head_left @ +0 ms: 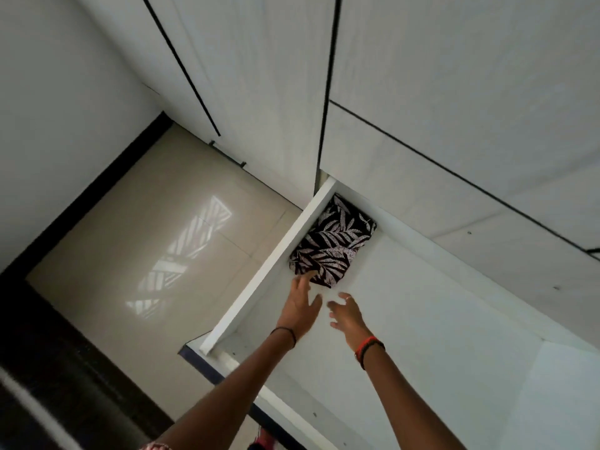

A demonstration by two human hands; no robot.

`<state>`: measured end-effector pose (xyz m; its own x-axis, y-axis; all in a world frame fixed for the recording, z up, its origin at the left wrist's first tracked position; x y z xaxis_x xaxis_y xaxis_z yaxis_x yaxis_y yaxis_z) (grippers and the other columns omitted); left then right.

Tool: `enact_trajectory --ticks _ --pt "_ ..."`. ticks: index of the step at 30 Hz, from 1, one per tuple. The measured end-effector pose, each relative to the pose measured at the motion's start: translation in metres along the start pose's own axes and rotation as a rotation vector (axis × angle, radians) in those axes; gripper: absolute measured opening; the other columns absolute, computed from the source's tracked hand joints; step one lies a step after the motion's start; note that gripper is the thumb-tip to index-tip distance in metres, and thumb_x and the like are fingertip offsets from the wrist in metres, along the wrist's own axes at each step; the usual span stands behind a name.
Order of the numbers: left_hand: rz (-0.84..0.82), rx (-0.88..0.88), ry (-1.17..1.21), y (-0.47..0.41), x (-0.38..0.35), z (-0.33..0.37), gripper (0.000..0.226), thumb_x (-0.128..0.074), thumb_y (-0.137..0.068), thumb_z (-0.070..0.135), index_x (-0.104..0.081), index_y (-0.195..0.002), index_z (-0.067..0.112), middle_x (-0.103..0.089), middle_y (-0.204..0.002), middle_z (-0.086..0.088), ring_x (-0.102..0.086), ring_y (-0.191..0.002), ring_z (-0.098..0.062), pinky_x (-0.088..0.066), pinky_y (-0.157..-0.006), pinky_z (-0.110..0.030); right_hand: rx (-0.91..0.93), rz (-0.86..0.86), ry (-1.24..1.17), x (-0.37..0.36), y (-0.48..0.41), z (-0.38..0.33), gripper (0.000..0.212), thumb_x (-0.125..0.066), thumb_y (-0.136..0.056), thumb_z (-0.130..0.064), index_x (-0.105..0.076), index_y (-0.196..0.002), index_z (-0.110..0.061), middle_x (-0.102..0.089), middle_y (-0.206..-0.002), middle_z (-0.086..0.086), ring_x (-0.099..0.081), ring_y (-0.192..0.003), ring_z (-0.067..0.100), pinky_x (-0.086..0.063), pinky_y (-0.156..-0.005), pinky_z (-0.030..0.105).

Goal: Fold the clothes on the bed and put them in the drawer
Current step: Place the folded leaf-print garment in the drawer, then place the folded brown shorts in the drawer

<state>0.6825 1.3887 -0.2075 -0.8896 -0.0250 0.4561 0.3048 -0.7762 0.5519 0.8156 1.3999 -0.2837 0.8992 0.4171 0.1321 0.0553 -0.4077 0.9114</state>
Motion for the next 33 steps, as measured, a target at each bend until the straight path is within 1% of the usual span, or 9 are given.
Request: enact_trajectory --ticks 6,11,13,16,18,22,27,31,33 --pt "0.151 0.082 0.087 0.094 0.074 -0.037 0.042 -0.052 -0.096 0.019 -0.04 -0.136 0.021 -0.036 -0.138 0.001 -0.041 -0.122 -0.01 -0.034 -0.096 -0.018 0.089 -0.1 0.075 -0.06 0.094 -0.02 0.051 -0.048 -0.094 -0.005 -0.032 -0.143 -0.01 -0.05 -0.13 0.018 -0.053 -0.113 0.029 -0.048 -0.087 0.035" --pt "0.372 0.207 0.243 0.165 0.153 -0.077 0.04 -0.056 -0.093 0.015 -0.044 -0.131 0.021 -0.04 -0.133 -0.005 -0.044 -0.113 -0.011 -0.038 -0.103 -0.025 0.223 -0.195 0.299 -0.124 0.157 -0.04 0.048 -0.049 -0.091 -0.009 -0.037 -0.137 -0.01 -0.054 -0.085 0.001 -0.054 -0.086 0.02 -0.052 -0.081 0.039" --pt "0.474 0.267 0.334 0.201 0.179 -0.097 0.038 -0.057 -0.093 0.016 -0.044 -0.129 0.024 -0.041 -0.131 -0.007 -0.05 -0.112 -0.016 -0.041 -0.104 -0.031 0.258 -0.236 0.384 -0.155 0.186 -0.039 0.046 -0.05 -0.091 -0.009 -0.039 -0.136 -0.011 -0.054 -0.086 0.002 -0.054 -0.083 0.02 -0.051 -0.081 0.039" --pt "0.526 0.355 0.454 0.243 0.2 -0.124 0.043 -0.056 -0.094 0.024 -0.044 -0.135 0.018 -0.036 -0.14 -0.009 -0.049 -0.125 -0.024 -0.042 -0.096 -0.026 0.29 -0.299 0.467 -0.2 0.217 -0.026 0.043 -0.051 -0.09 -0.009 -0.043 -0.132 -0.012 -0.059 -0.094 0.007 -0.058 -0.085 0.02 -0.05 -0.08 0.036" --pt "0.543 0.38 0.511 0.275 0.213 -0.144 0.044 -0.055 -0.095 0.028 -0.043 -0.136 0.019 -0.036 -0.142 -0.009 -0.049 -0.126 -0.024 -0.042 -0.09 -0.021 0.306 -0.333 0.537 -0.233 0.24 -0.01 0.043 -0.054 -0.089 -0.009 -0.044 -0.131 -0.011 -0.061 -0.095 0.009 -0.058 -0.084 0.02 -0.049 -0.075 0.035" --pt "0.621 0.434 0.638 0.355 0.236 -0.196 0.043 -0.055 -0.095 0.028 -0.044 -0.135 0.017 -0.042 -0.139 -0.009 -0.05 -0.123 -0.023 -0.039 -0.09 -0.021 0.355 -0.43 0.689 -0.293 0.292 0.039 0.043 -0.053 -0.089 -0.006 -0.044 -0.131 -0.01 -0.054 -0.074 0.002 -0.051 -0.072 0.018 -0.042 -0.066 0.031" --pt "0.743 0.482 0.783 0.457 0.244 -0.274 0.039 -0.06 -0.092 0.028 -0.049 -0.128 0.017 -0.049 -0.135 -0.013 -0.049 -0.123 -0.021 -0.04 -0.105 -0.033 0.34 -0.507 0.789 -0.35 0.339 0.118 0.046 -0.052 -0.09 -0.007 -0.041 -0.134 -0.012 -0.054 -0.077 0.004 -0.051 -0.075 0.018 -0.043 -0.064 0.029" --pt "0.851 0.532 0.843 0.538 0.251 -0.335 0.037 -0.058 -0.093 0.017 -0.05 -0.127 0.005 -0.054 -0.122 -0.013 -0.05 -0.111 -0.018 -0.039 -0.094 -0.022 0.299 -0.537 0.809 -0.393 0.376 0.183 0.047 -0.052 -0.092 -0.005 -0.038 -0.137 -0.01 -0.05 -0.075 0.006 -0.048 -0.073 0.018 -0.043 -0.06 0.028" --pt "0.883 0.543 0.865 0.57 0.256 -0.368 0.033 -0.058 -0.093 0.017 -0.052 -0.124 0.007 -0.054 -0.122 -0.014 -0.051 -0.113 -0.019 -0.039 -0.095 -0.025 0.286 -0.557 0.807 -0.416 0.394 0.21 0.047 -0.051 -0.093 -0.005 -0.037 -0.137 -0.011 -0.055 -0.084 0.012 -0.049 -0.081 0.022 -0.043 -0.066 0.031"
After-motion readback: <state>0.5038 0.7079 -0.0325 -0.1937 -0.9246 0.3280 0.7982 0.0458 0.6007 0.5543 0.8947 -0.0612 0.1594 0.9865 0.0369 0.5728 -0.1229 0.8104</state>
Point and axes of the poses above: each hand's wrist, its own y-axis away from the middle knuckle, its own x-axis out of the back of the hand, z = x × y, the point moved 10 cm from there along -y, towards the middle knuckle
